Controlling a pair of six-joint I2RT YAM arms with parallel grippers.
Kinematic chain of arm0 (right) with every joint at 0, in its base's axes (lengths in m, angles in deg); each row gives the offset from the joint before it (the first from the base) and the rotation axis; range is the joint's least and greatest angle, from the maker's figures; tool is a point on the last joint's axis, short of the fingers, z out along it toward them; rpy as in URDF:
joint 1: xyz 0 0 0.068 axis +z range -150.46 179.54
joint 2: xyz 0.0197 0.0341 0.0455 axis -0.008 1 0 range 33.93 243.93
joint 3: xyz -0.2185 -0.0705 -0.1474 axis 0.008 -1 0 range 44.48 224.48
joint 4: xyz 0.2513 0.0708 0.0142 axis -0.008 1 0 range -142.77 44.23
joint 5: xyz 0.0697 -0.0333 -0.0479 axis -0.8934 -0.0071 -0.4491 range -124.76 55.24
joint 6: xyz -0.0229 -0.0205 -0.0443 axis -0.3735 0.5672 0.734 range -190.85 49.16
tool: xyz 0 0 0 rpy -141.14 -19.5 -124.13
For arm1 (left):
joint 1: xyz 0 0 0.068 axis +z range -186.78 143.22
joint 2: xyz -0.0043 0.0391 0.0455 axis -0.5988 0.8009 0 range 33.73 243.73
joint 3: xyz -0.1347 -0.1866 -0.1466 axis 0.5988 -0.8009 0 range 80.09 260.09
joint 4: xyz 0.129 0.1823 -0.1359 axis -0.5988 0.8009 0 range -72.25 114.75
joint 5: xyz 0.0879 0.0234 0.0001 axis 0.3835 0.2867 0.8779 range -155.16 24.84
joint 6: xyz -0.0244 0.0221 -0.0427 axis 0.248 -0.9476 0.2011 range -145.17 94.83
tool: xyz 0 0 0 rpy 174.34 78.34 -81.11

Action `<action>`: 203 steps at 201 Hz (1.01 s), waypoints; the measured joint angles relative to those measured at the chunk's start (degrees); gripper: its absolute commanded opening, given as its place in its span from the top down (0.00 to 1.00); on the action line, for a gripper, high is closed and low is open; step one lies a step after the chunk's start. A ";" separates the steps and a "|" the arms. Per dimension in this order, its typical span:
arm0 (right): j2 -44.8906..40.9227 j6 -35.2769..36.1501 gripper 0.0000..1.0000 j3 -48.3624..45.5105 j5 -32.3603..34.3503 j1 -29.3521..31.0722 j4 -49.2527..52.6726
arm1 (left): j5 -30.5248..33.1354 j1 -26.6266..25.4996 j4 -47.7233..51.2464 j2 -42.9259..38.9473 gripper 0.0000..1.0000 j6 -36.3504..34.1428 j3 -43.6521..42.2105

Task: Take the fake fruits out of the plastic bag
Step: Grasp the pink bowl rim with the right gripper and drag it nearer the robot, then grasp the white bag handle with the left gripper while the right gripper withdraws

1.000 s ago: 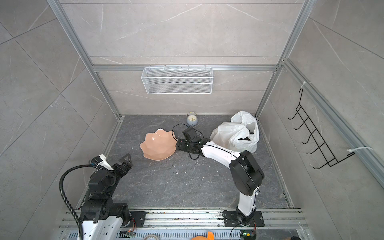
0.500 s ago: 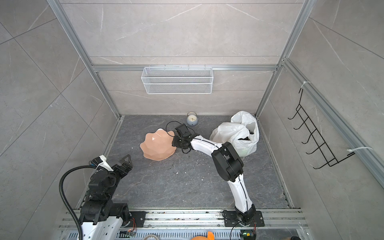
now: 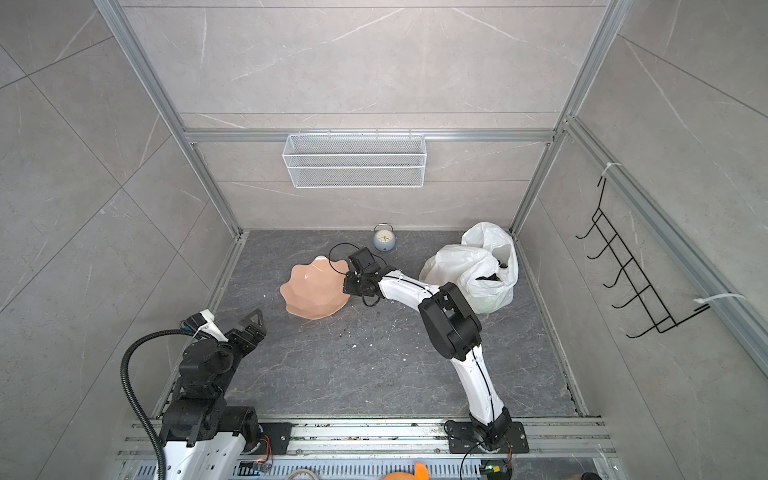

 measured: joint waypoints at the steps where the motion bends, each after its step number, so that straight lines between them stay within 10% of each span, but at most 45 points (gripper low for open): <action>1: -0.09 0.02 1.00 -0.13 0.02 0.00 -0.02 | 0.00 0.00 0.00 0.02 0.00 0.00 0.00; 105: -44.57 1.46 1.00 -49.13 1.49 -11.80 0.42 | 0.00 -0.13 -0.44 1.03 0.00 -0.02 -0.96; 203: -76.08 -9.35 1.00 -67.25 3.10 -14.93 17.53 | -3.45 -0.13 -4.00 12.02 0.01 -0.17 0.44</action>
